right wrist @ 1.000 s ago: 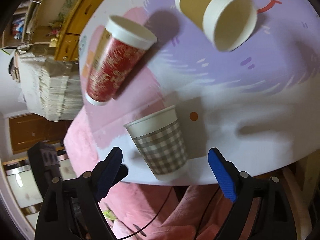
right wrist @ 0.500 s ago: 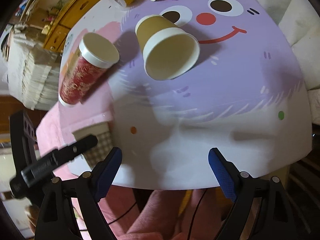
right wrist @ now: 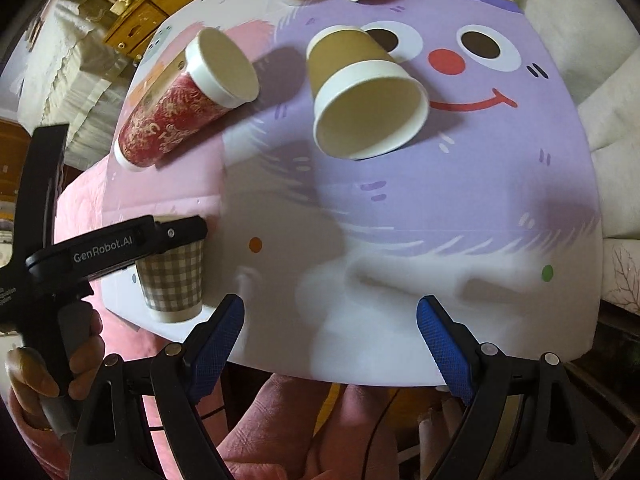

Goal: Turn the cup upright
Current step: 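Rotate the right gripper to turn the checkered cup mouth-up, then lower the checkered cup onto the tablecloth and open the right gripper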

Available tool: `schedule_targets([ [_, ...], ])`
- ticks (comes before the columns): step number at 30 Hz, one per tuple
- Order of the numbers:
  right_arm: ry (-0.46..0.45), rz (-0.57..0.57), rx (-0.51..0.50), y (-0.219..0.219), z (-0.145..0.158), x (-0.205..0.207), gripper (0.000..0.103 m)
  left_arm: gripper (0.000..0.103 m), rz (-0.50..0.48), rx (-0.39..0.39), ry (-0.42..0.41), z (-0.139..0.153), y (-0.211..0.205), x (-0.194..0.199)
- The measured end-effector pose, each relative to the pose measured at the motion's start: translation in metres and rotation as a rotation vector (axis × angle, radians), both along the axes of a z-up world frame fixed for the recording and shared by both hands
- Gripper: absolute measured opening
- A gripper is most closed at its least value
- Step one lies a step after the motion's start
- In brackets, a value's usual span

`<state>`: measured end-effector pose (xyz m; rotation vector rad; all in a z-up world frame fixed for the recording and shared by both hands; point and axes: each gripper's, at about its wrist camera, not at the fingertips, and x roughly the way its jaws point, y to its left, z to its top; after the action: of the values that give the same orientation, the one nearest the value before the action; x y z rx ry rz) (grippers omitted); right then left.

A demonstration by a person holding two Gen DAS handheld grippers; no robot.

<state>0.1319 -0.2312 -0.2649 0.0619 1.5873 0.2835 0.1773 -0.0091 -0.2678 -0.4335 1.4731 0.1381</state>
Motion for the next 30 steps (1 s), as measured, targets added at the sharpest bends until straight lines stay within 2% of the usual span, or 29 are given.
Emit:
schedule_targets([
  [5, -0.028, 0.043, -0.002, 0.0, 0.012, 0.005, 0.089, 0.07, -0.036, 0.043, -0.159, 0.023, -0.01, -0.004],
  [10, -0.058, 0.079, -0.016, 0.004, 0.022, 0.01, 0.089, 0.07, -0.05, 0.048, -0.323, 0.037, -0.019, -0.006],
  [16, -0.072, 0.107, -0.028, 0.004, 0.024, 0.013, 0.089, 0.07, -0.07, 0.091, -0.553, 0.041, -0.02, -0.024],
  [23, -0.076, 0.116, -0.052, 0.003, 0.018, 0.014, 0.089, 0.07, -0.062, 0.089, -0.646, 0.029, -0.018, -0.054],
  [27, -0.08, 0.121, -0.055, 0.002, 0.018, 0.014, 0.09, 0.071, -0.122, 0.107, -0.659, 0.028, -0.025, -0.073],
  [30, -0.086, 0.123, -0.066, 0.001, 0.019, 0.014, 0.09, 0.071, -0.174, 0.103, -0.596, 0.023, -0.03, -0.078],
])
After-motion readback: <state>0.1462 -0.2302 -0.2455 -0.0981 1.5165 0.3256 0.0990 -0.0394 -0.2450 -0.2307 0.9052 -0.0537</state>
